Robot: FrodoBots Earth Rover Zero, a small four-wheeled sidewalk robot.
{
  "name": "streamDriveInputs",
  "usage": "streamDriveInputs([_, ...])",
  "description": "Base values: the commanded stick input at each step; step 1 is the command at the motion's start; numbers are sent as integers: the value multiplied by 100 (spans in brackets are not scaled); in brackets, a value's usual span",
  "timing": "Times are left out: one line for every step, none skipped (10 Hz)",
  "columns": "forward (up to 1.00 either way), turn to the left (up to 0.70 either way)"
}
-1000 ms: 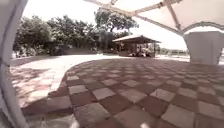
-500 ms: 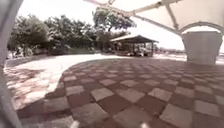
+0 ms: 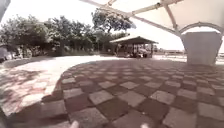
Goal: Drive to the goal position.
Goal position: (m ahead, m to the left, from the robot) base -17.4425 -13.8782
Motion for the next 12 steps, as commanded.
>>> streamDriveInputs([65, -32])
streamDriveInputs([65, -32])
streamDriveInputs([65, -32])
streamDriveInputs([65, -32])
streamDriveInputs([65, -32])
streamDriveInputs([65, -32])
streamDriveInputs([65, -32])
streamDriveInputs([65, -32])
streamDriveInputs([65, -32])
streamDriveInputs([65, -32])
streamDriveInputs([65, -32])
streamDriveInputs([65, -32])
